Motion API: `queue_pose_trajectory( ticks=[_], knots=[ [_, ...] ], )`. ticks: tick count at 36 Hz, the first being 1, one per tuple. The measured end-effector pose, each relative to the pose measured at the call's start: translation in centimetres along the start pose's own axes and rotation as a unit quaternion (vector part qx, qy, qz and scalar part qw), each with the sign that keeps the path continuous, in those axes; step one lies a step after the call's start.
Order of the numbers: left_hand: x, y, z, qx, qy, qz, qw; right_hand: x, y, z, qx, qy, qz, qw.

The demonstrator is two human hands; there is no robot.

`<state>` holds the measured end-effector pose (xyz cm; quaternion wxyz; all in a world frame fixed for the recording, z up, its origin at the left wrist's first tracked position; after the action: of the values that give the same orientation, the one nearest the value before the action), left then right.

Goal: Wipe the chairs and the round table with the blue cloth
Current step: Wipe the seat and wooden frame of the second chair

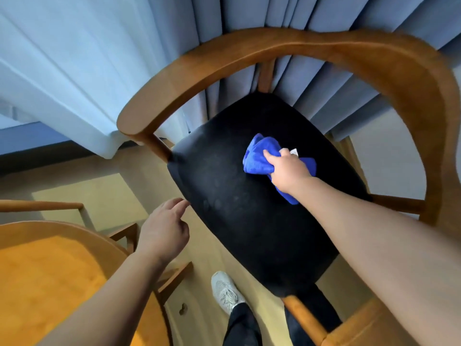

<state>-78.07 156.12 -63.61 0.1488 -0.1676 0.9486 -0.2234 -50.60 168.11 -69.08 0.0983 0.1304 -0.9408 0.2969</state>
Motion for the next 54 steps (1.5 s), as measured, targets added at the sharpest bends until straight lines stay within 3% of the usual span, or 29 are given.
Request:
queue_pose_trajectory(
  ticks=[6,11,14,17,24,29,33,37,42,44,50,54],
  knots=[
    [1.3,-0.1,0.3,-0.008,-0.004,0.005,1.0,3.5,-0.6,3.7,-0.023,-0.101,-0.013,0.995],
    [2.4,-0.5,0.1,-0.003,-0.013,-0.01,1.0,9.2,-6.8,10.6,0.049,-0.15,-0.14,0.978],
    [2.6,-0.9,-0.3,-0.009,-0.014,-0.021,1.0,9.9,-7.7,11.1,0.079,-0.135,-0.166,0.974],
    [2.6,-1.1,-0.7,-0.017,-0.015,-0.019,1.0,9.1,-5.9,8.5,0.072,-0.116,-0.168,0.976],
    [3.2,-0.6,-1.1,-0.034,-0.025,-0.017,0.999,8.5,2.6,-0.5,-0.029,-0.125,-0.114,0.985],
    [4.0,-0.8,-0.9,-0.043,-0.039,-0.021,0.998,8.3,6.2,1.5,0.021,-0.097,-0.089,0.991],
    [4.8,-1.1,-0.8,-0.049,-0.042,-0.031,0.997,9.0,5.4,2.6,-0.023,-0.112,-0.091,0.989],
    [5.4,-1.1,-1.5,-0.059,-0.041,-0.037,0.997,12.7,1.0,6.2,0.0,-0.169,-0.163,0.972],
    [5.8,-1.4,-2.9,-0.069,-0.037,-0.051,0.996,17.6,-6.6,13.7,0.134,-0.191,-0.323,0.917],
    [5.9,-1.4,-3.7,-0.077,-0.04,-0.056,0.995,17.7,-7.2,13.7,0.144,-0.192,-0.337,0.91],
    [5.9,-0.6,-7.1,-0.11,-0.056,-0.066,0.99,16.3,-3.9,4.3,0.029,-0.055,-0.253,0.966],
    [5.6,-0.6,-8.8,-0.127,-0.078,-0.071,0.986,17.7,-2.6,-5.4,-0.089,0.048,-0.263,0.959]
  ],
)
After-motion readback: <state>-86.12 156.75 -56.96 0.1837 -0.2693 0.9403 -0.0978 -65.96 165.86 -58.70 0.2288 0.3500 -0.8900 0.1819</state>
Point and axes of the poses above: each hand's wrist, its own y-axis towards the middle knuckle, its own z-axis out of the palm, x = y × z, the point moved 9 cm from there along y, towards the middle knuckle, and after that the axes turned 14 degrees about -z, right-handed, at the moved point
